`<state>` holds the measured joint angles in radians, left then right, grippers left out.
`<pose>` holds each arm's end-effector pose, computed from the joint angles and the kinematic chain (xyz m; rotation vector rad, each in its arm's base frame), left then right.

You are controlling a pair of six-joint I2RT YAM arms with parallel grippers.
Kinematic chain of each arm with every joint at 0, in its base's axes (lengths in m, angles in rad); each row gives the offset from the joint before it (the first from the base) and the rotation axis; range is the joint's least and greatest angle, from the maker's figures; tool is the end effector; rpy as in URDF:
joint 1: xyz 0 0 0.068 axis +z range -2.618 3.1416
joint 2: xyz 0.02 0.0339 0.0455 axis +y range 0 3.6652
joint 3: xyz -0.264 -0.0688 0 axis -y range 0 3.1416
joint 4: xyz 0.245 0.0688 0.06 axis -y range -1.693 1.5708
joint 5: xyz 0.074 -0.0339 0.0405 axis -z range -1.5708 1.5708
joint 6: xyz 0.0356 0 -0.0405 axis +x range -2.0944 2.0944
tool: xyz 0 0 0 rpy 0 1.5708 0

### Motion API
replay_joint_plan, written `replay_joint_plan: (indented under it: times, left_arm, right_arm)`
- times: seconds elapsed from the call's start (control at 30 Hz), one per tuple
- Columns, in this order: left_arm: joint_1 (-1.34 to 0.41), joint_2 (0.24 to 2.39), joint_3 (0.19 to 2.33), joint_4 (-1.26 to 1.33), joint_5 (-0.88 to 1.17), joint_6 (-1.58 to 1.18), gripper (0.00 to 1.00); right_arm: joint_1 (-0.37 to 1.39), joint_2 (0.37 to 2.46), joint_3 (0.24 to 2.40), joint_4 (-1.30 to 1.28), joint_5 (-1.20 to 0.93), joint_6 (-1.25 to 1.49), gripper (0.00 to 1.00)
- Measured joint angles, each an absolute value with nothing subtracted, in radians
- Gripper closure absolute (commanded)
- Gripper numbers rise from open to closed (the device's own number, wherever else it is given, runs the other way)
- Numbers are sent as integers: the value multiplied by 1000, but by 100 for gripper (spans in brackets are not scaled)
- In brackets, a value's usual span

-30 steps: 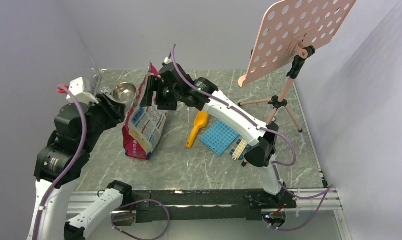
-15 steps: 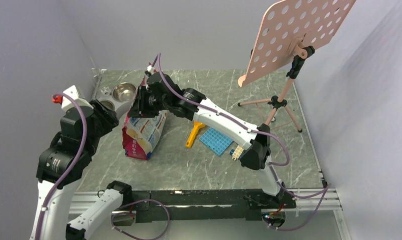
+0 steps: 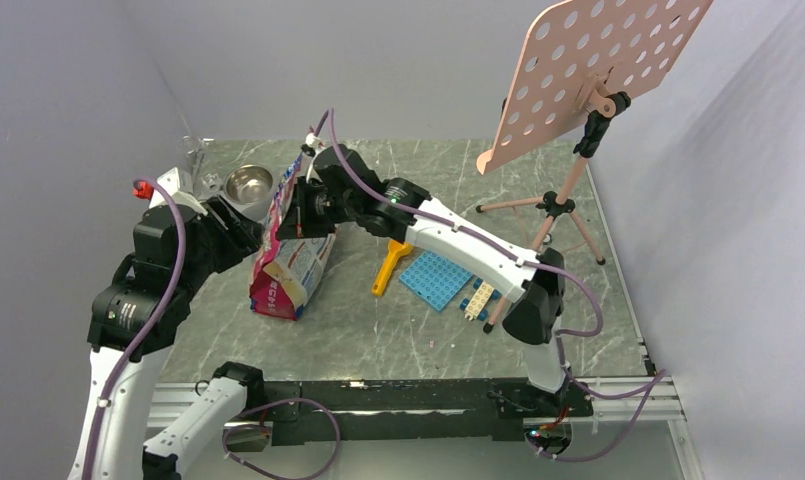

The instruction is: Serve the pet food

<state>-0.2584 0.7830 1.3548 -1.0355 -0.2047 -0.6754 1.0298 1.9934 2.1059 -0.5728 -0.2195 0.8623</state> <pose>0.1022 -0.0195 0.4341 -0.5492 1.9700 -0.3806 0.2315 0.4004 0.3931 -0.3525 2.3012 1.3184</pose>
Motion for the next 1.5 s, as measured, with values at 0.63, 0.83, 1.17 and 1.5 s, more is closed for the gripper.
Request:
replay_joint_plan:
  times: [0.63, 0.83, 1.17, 1.5]
  left_arm:
    - [-184, 880, 1208, -810, 92, -722, 14]
    - [-210, 967, 1207, -771, 106, -691, 16]
    - [-295, 1072, 1225, -691, 73, -645, 66]
    - [-303, 1111, 1282, -646, 90, -650, 100]
  right_arm:
    - [975, 1817, 1830, -477, -315, 818, 100]
    - [973, 1816, 1827, -476, -322, 807, 100]
    - [958, 1797, 1805, -492, -329, 785, 100]
    - [921, 1760, 1812, -522, -319, 756, 100]
